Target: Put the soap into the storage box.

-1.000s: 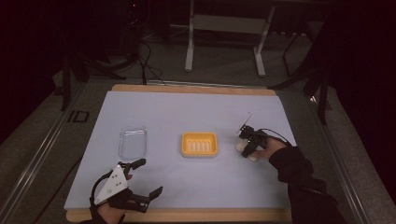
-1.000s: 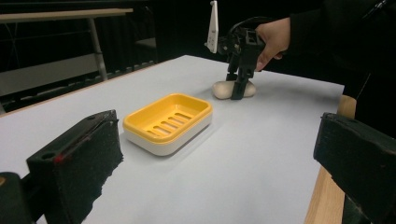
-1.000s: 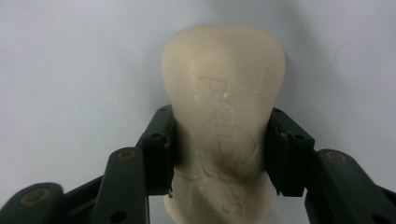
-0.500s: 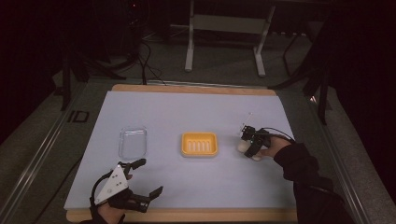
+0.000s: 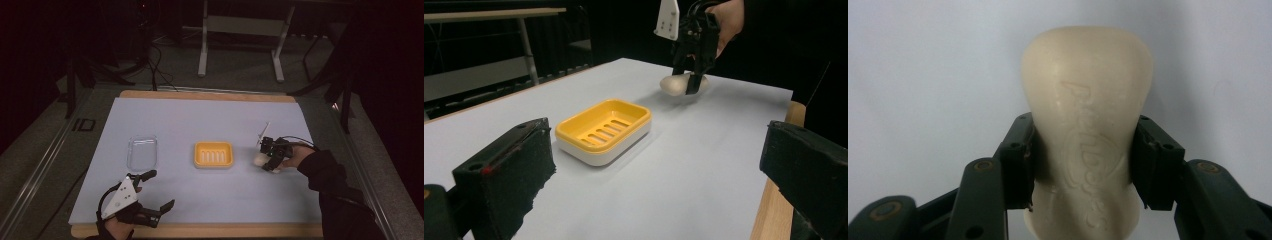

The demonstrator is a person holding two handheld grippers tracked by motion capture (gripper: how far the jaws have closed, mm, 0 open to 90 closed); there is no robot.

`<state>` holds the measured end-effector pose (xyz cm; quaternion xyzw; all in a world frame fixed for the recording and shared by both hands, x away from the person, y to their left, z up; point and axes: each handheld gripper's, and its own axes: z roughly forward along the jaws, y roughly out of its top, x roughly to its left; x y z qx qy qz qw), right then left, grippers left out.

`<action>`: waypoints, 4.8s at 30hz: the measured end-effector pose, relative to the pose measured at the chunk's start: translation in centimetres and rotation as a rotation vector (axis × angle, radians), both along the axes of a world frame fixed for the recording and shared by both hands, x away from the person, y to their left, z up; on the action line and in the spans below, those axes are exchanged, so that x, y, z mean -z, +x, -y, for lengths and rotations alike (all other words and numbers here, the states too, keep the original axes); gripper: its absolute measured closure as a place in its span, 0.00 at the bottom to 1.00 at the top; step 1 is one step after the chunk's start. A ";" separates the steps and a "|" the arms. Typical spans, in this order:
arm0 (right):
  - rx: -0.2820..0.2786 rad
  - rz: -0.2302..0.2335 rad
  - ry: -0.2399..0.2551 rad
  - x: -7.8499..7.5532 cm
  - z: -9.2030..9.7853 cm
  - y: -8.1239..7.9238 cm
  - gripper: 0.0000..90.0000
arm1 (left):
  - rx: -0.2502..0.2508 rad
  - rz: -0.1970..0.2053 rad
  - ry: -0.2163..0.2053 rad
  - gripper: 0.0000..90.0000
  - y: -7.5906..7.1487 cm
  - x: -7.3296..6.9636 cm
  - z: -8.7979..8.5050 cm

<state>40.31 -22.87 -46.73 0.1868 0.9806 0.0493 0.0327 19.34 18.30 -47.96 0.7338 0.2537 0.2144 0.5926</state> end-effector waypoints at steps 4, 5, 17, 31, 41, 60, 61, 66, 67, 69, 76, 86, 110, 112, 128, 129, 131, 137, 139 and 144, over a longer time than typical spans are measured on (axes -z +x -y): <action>-0.039 0.011 0.014 -0.5 -0.2 -0.2 0.56 | 0.000 0.000 0.000 0.01 0.0 0.0 0.0; -0.051 0.011 0.019 -0.6 -0.2 -0.2 0.56 | 0.000 0.000 0.001 0.01 0.0 0.0 0.0; -0.166 0.030 0.070 -2.1 -0.7 -0.8 0.56 | 0.001 0.000 0.002 0.01 0.0 0.0 0.1; -0.226 0.045 0.118 -4.5 -1.8 -0.8 0.56 | 0.000 -0.001 0.001 0.01 -0.1 0.0 0.0; -0.317 0.077 0.150 -6.1 -3.4 -0.9 0.56 | 0.003 -0.002 0.003 0.01 -0.1 0.0 0.0; -0.418 0.130 0.225 -8.3 -6.7 -0.5 0.55 | 0.005 -0.003 -0.003 0.01 -0.1 0.0 -0.1; -0.420 0.133 0.230 -8.4 -6.9 -0.5 0.56 | 0.006 -0.003 -0.003 0.01 -0.1 0.0 -0.1; -0.415 0.142 0.255 -9.1 -7.8 -0.1 0.56 | 0.007 -0.004 0.002 0.01 -0.1 0.0 0.0; -0.419 0.146 0.260 -9.2 -8.0 -0.1 0.56 | 0.006 -0.005 0.002 0.01 -0.1 0.0 0.0; -0.420 0.144 0.265 -9.2 -8.2 0.0 0.56 | 0.006 -0.005 0.002 0.01 -0.1 0.0 0.0; -0.443 0.147 0.329 -9.4 -9.6 0.3 0.55 | 0.007 -0.002 0.008 0.01 -0.1 0.1 0.0; -0.444 0.128 0.350 -8.2 -10.7 1.0 0.55 | 0.008 0.001 0.007 0.01 -0.2 0.1 0.0; -0.455 0.081 0.405 -1.8 -12.1 2.5 0.55 | 0.019 -0.001 0.014 0.01 -0.2 0.0 0.0; -0.457 0.082 0.395 -0.9 -12.2 2.6 0.55 | 0.020 -0.001 0.013 0.01 -0.2 0.1 0.1; -0.453 0.081 0.314 2.2 -13.0 3.2 0.55 | 0.024 0.001 0.013 0.01 -0.3 0.0 0.1; -0.454 0.082 0.313 2.4 -13.0 3.2 0.55 | 0.024 0.001 0.013 0.01 -0.3 0.0 0.1; -0.447 0.087 0.321 2.5 -13.0 3.2 0.55 | 0.025 0.000 0.016 0.01 -0.3 0.0 0.1; -0.436 0.073 0.318 2.6 -13.2 3.3 0.55 | 0.025 0.000 0.017 0.01 -0.3 0.0 0.1; -0.435 0.074 0.316 2.6 -13.2 3.4 0.55 | 0.027 -0.001 0.018 0.01 -0.3 0.0 0.2; -0.432 0.072 0.303 2.9 -13.6 3.2 0.54 | 0.032 -0.003 0.016 0.01 -0.3 0.0 0.2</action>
